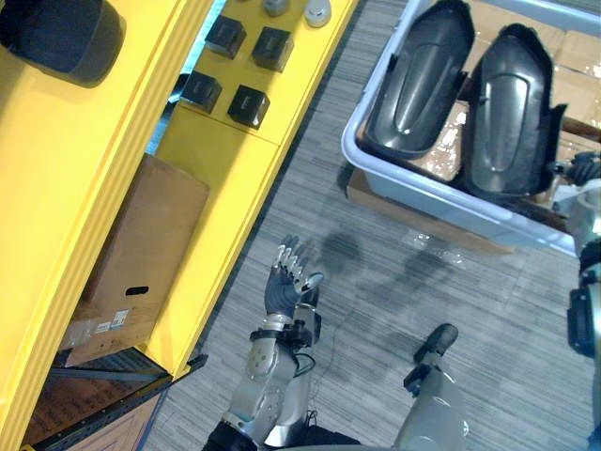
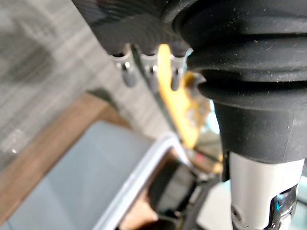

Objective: Walk over and take plastic housings, then place them on the shelf

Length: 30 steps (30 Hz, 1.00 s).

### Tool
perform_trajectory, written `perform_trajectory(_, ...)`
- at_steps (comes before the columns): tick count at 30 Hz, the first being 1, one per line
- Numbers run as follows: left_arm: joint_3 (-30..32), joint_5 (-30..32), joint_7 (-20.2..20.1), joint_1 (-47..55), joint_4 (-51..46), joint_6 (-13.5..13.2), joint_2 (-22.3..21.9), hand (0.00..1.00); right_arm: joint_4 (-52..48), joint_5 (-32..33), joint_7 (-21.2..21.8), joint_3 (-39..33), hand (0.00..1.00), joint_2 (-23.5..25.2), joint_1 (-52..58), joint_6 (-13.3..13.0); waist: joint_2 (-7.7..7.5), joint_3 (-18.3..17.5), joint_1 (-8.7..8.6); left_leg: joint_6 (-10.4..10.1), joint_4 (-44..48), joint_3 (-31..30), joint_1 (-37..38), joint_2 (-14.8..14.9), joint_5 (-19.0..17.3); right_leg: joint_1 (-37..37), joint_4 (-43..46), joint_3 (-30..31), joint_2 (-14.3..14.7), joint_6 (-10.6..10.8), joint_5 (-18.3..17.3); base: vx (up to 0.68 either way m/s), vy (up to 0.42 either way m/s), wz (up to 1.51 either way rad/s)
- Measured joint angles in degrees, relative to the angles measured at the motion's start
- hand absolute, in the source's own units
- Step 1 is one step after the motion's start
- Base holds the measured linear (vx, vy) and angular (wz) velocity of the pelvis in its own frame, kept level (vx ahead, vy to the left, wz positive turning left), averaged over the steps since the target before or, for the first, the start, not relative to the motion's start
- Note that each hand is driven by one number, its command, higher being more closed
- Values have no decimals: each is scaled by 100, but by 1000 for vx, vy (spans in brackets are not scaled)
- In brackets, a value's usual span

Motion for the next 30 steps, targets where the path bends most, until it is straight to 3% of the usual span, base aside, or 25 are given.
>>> perform_trajectory(5,5,-177,24,4,-5,-41,6,0,1,-544,-60,30,100,10,-31,196,20,-14,16,-22,89,-69,-15,10,-11,83,-18,-119,24,8,8,16,16,4)
perform_trajectory(8,14,-174,40,41,-25,-99,10,0,46,-918,-416,240,100,104,-28,373,21,-15,58,-19,101,-87,-37,13,-18,93,-37,-140,37,7,9,-4,18,2)
perform_trajectory(12,46,-166,37,261,-219,-158,22,0,35,-1196,-840,374,100,215,-26,282,21,-15,51,-25,88,-169,12,46,-21,285,-187,-278,108,15,24,-4,12,9)
perform_trajectory(18,166,-168,-61,606,-700,-296,299,0,-407,-1793,-1386,914,100,266,-23,-78,-32,20,-33,-41,-100,-116,370,123,-13,641,-419,-284,214,28,85,12,-1,-2)
perform_trajectory(23,509,-98,-145,690,-1166,-369,514,0,-1109,-1931,-1503,1114,100,462,25,-263,-345,128,-184,-176,-587,51,923,289,115,882,-515,-245,328,-13,66,39,-37,-14)
perform_trajectory(25,591,-96,-142,690,-1318,-367,525,0,-1508,-2029,-1504,1113,100,543,137,-302,-491,150,-328,-213,-768,100,1124,339,175,972,-522,-229,364,-27,58,57,-25,-12)
perform_trajectory(30,732,75,-142,534,-1626,-141,665,0,-2173,-2268,-1516,1101,100,856,474,-311,-886,84,-480,-289,-1181,345,1599,464,301,1112,-578,-57,452,-59,48,40,-12,-17)
